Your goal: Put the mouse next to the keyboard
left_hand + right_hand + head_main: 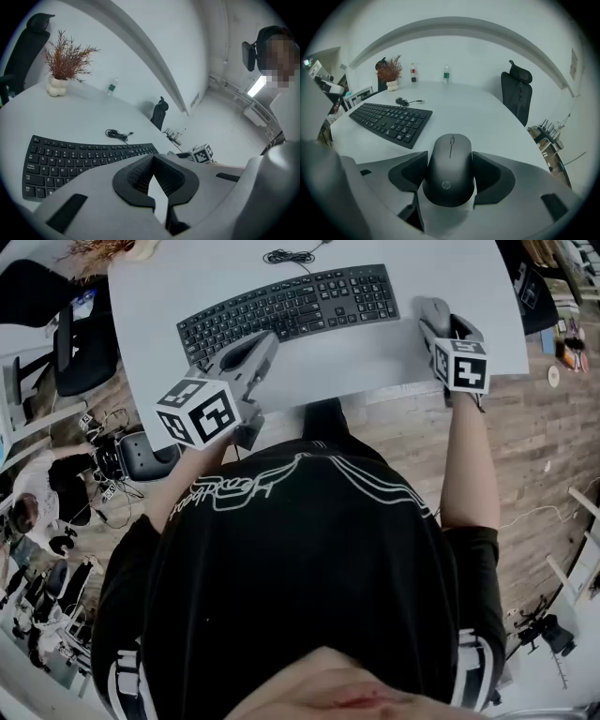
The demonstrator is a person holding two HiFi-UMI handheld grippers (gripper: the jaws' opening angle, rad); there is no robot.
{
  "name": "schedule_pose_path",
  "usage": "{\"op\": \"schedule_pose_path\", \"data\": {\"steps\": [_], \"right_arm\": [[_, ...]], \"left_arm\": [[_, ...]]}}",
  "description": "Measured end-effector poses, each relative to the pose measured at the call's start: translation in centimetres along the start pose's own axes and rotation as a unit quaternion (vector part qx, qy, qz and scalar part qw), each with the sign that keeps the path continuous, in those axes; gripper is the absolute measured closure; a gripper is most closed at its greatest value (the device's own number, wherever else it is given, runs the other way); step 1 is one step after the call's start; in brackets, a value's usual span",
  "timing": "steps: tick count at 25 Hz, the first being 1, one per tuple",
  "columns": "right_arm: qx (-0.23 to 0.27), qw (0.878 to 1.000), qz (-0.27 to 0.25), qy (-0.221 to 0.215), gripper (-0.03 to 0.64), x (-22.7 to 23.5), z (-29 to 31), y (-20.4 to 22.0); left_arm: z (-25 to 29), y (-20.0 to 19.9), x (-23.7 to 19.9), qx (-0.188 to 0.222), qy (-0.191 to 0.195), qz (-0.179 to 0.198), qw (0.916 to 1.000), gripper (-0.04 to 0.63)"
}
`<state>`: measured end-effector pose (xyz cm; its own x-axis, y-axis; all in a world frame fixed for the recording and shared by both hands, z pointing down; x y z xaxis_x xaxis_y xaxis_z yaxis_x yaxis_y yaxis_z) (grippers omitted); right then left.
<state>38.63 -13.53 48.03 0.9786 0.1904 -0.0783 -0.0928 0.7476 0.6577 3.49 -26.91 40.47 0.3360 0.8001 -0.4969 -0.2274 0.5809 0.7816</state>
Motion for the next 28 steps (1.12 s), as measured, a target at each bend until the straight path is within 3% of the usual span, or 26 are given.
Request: {"op": "schedule_pose_path", "data": {"steps": [13,24,28], "right_arm": [[-0.027,0.996,0.062,-0.054,0.351,1.2,1.6,1.1],[-0.028,0.996,0.055,-0.071,0.350,1.3,1.5,1.4],[0.005,0.998,0.035,-0.058,0.331,1.4,0.1,0.6]], "left_arm": [[-0.6,0.9,-1.4,-0.012,-0.014,-0.012,0.9997,0.589],[-2.4,1.4,-0.3,-0.010,-0.015,-0.010,0.9998,0.589],[-4.0,1.5,0.4,-0.001,-0.022,-0.001,0.9998,0.589]]}}
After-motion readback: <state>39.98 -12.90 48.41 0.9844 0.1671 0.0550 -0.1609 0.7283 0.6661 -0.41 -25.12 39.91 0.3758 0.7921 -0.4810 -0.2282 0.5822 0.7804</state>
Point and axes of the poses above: the fingertips, and each gripper's own axes: z forward along the fingers, x to its right, y out of its underside, the point moved 8 cm from there along -z, backward along the fingers, and after that the axes turned 4 degrees about z, right-handed, at the moved point
